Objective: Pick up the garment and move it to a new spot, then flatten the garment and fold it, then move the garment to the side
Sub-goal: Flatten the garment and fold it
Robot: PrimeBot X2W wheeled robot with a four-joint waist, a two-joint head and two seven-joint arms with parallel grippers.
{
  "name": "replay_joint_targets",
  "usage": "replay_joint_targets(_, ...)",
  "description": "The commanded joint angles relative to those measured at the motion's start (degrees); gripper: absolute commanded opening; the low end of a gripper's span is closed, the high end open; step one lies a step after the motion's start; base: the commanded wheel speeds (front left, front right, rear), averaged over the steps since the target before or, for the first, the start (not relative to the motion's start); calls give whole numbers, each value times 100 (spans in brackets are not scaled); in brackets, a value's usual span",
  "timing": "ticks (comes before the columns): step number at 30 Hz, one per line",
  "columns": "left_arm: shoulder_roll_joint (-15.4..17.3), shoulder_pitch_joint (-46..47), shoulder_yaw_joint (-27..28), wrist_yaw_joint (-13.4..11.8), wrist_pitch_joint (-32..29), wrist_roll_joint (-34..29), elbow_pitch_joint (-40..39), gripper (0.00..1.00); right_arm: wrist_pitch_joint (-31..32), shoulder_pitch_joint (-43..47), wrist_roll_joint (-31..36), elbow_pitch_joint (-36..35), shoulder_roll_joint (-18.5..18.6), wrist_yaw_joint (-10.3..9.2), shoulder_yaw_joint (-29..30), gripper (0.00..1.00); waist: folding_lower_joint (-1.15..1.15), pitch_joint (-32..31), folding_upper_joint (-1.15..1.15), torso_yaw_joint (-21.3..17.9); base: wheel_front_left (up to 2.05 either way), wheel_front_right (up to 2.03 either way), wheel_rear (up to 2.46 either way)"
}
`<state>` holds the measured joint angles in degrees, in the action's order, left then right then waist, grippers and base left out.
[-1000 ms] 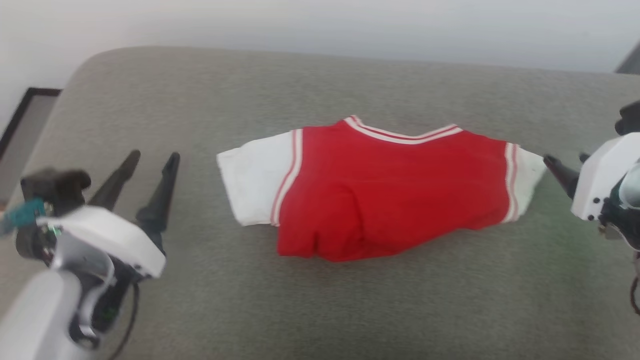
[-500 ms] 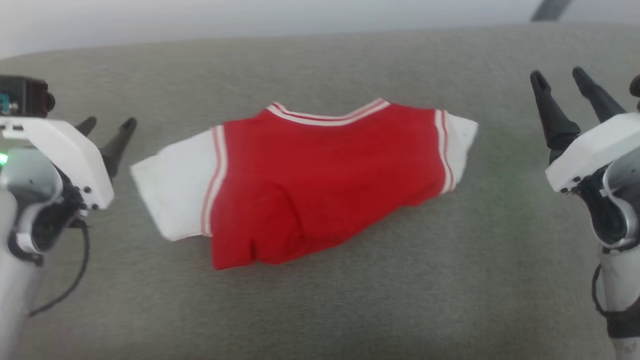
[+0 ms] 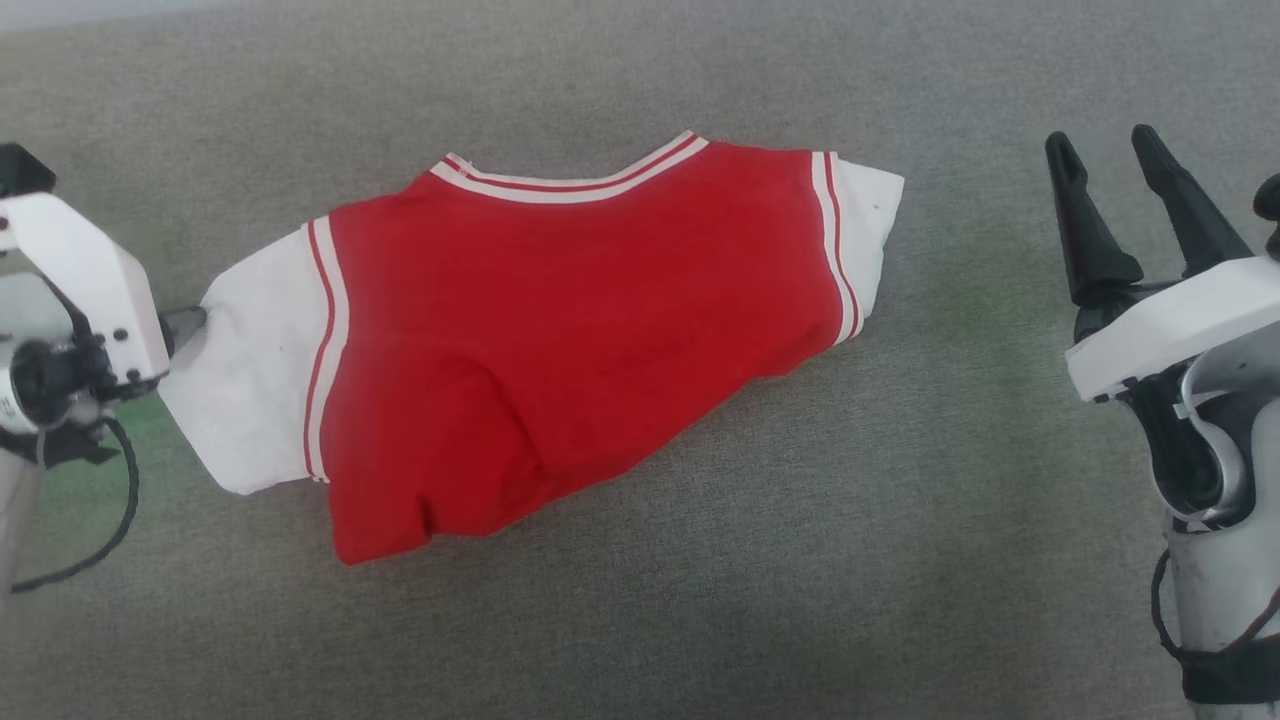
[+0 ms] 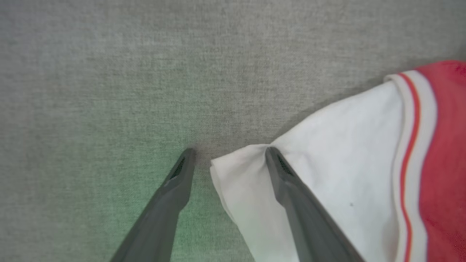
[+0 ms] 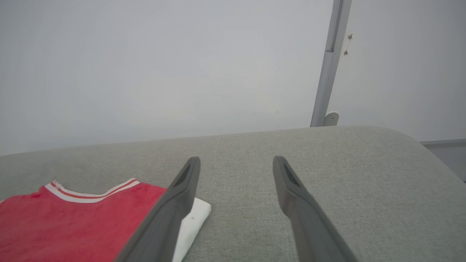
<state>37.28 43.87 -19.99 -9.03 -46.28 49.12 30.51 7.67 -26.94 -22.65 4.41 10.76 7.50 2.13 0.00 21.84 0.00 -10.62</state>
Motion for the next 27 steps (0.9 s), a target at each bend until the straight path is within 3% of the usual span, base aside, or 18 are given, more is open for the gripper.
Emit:
replay_joint_targets(1,-70,-14,-87,-142,-229,2,183,100,62,55,-35,2,-1,-2,27,100,0,56,0,-12,0,0,0)
replay_joint_targets(7,-131,120,-95,-439,-732,146,275,100,195,-25,-40,-71,-21,-2,43,100,0,107,0,35,0,0,0)
replay_joint_targets(16,-88,168,-35,-859,-1332,306,-340,100,327,13,1,-132,-17,-2,115,100,0,110,0,152,0,0,0)
replay_joint_targets(24,-242,-22,-50,-1025,-993,214,-452,100,533,8,-25,-157,-9,-2,91,100,0,177,0,229,0,0,0)
replay_joint_targets(25,-311,-47,-98,-951,-987,248,-393,11,608,15,-36,-143,-8,-2,68,100,0,180,0,243,0,0,0)
replay_joint_targets(26,-356,-40,-131,-899,-943,244,-341,0,677,21,-48,-122,2,-2,71,100,0,181,0,258,0,0,0)
replay_joint_targets(27,-400,-17,-149,-851,-909,240,-290,0,785,23,-63,-78,15,-2,64,100,0,179,0,275,0,0,0)
